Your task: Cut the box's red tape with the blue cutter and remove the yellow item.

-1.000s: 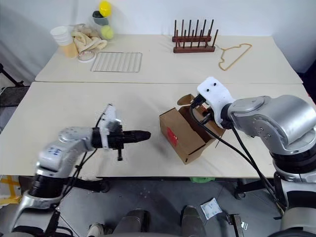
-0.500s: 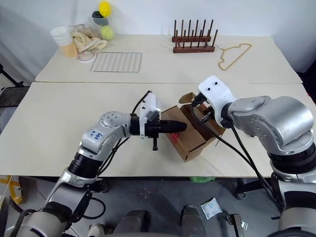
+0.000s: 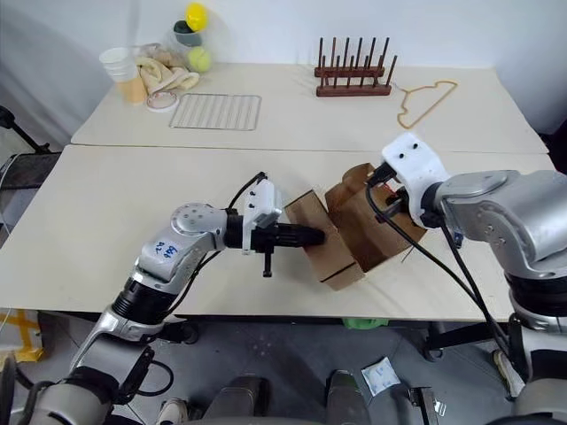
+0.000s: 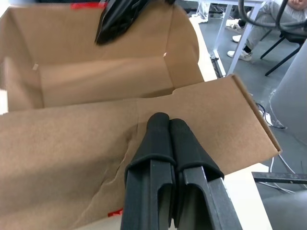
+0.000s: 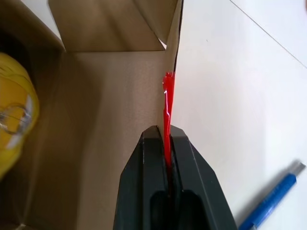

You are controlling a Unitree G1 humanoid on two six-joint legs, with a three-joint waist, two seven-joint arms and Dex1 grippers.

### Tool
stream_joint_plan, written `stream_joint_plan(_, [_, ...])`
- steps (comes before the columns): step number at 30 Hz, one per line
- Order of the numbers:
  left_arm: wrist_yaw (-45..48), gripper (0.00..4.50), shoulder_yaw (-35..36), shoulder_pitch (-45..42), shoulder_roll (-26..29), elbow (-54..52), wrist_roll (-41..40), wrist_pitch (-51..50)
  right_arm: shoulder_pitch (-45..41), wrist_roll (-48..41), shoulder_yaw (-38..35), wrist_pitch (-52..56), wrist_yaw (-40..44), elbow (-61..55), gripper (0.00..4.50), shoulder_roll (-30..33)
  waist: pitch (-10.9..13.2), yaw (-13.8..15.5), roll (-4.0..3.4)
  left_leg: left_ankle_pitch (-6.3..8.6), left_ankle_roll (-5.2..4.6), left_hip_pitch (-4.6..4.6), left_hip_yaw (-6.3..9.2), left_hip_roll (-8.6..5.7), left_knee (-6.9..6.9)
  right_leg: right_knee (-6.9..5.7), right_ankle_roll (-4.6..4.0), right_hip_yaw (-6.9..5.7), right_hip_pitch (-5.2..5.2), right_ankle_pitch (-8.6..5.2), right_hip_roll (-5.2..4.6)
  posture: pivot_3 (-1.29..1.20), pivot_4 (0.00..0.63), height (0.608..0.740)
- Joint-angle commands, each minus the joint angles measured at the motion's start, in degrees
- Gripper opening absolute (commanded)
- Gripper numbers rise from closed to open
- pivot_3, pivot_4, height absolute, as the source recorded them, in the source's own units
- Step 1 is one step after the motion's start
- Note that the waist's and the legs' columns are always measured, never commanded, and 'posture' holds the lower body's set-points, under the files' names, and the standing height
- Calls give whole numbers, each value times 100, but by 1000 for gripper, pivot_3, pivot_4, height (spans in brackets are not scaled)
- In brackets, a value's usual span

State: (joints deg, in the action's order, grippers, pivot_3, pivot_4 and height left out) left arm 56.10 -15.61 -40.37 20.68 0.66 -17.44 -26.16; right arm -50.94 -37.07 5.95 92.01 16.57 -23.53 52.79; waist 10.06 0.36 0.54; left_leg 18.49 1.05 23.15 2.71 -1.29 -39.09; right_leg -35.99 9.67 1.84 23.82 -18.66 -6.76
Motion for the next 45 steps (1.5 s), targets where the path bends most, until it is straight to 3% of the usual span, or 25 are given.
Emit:
stream_joint_plan(1, [-67,0,-22,195,184,239,198,-169,53,241,-155,-99,136,81,29,281,0,17,0,0,0,-3,0,0,0,0,0,0,-3,0,0,0,150,740])
stream_joint_plan(14, [-178,0,207,591,657,-199,120,-774,560,460,-238,-134,433,-44,29,118,0,92,-1,0,0,-5,-1,0,1,-1,1,1,-1,2,2,0,150,740])
stream_joint_plan(23, [-536,0,471,633,409,-189,77,-736,763,625,-371,48,207,-304,29,-520,0,74,-1,0,0,3,-2,1,3,-4,1,0,9,2,2,0,150,740])
stream_joint_plan(30, [-109,0,627,891,1054,-562,-40,-915,801,740,-390,49,31,-464,29,-654,-1,-29,-1,-1,1,3,-2,2,9,-9,0,1,14,2,2,0,150,740])
stream_joint_plan(35, [535,0,982,940,1575,-979,-553,-890,752,825,-359,49,-15,-481,29,-664,0,-56,-1,-1,2,4,-1,4,11,-10,0,1,18,2,2,0,150,740])
stream_joint_plan(39, [233,0,1165,525,1053,-1160,-1004,-1097,708,873,-333,49,-5,-481,29,-670,0,22,0,-1,1,5,2,-2,5,-7,0,0,12,3,-5,0,150,740])
stream_joint_plan(45, [-36,0,590,-106,172,-805,-735,-806,638,906,-268,48,25,-483,29,-660,0,-2,0,0,0,5,-2,-3,3,-8,4,0,11,5,-2,0,150,740])
